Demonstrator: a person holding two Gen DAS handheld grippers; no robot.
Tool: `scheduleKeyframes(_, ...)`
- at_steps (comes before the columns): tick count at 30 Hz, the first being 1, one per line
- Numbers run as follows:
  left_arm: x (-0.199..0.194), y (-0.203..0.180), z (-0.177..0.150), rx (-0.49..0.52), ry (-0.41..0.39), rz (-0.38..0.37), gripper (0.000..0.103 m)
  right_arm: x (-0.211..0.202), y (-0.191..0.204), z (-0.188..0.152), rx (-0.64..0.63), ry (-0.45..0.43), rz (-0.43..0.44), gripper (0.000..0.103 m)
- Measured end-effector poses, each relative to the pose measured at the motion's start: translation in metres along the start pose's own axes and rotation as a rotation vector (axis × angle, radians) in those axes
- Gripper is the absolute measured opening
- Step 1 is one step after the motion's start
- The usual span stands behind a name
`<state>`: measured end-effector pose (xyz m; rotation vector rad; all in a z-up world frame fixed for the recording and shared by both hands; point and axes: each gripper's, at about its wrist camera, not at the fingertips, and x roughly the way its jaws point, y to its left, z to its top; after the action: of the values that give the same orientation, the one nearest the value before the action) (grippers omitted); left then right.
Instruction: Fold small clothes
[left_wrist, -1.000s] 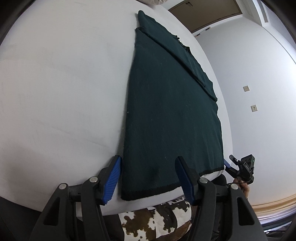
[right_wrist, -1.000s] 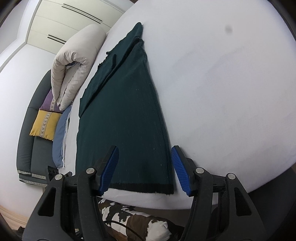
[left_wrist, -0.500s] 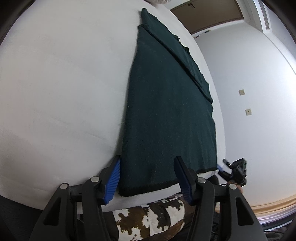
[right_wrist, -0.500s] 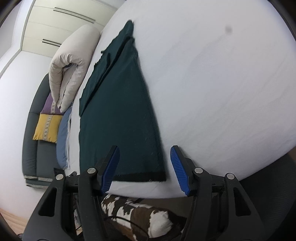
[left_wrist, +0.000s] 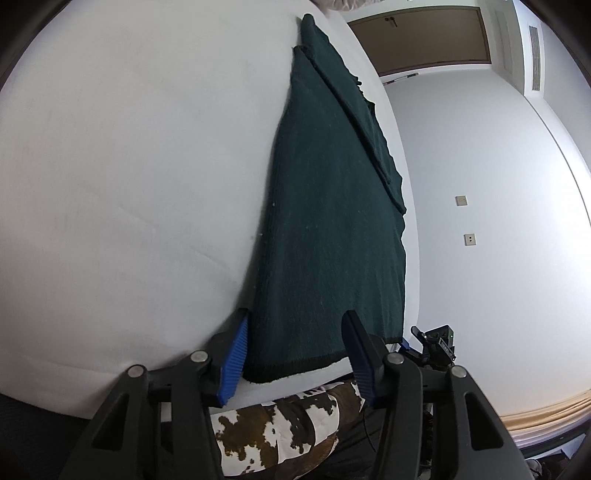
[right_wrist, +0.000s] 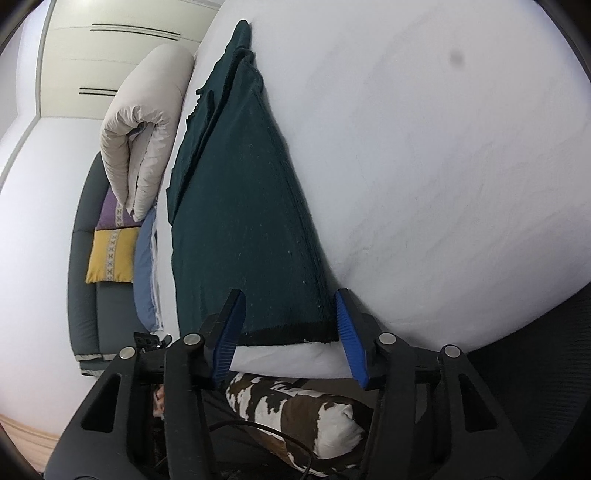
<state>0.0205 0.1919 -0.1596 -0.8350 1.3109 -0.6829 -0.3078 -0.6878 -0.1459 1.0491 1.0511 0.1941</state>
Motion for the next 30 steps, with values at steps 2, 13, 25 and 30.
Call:
scheduleKeyframes(2, -0.002, 0.001, 0.001, -0.004, 0.000, -0.004, 0.052, 0.001, 0.001, 0.000, -0.002, 0.004, 0.000, 0.045)
scheduleKeyframes(13, -0.007, 0.016, -0.003, -0.038, 0.000, -0.009, 0.025, 0.009, -0.002, 0.002, 0.015, 0.020, 0.025, 0.033)
scheduleKeyframes(25, -0.007, 0.012, -0.007, -0.035, -0.002, -0.024, 0.031, 0.011, -0.004, 0.003, 0.016, 0.026, 0.043, 0.031)
scheduleKeyframes(30, -0.005, 0.006, -0.007, -0.021, -0.004, -0.010, 0.031, 0.009, -0.008, 0.004, 0.009, 0.031, 0.042, 0.030)
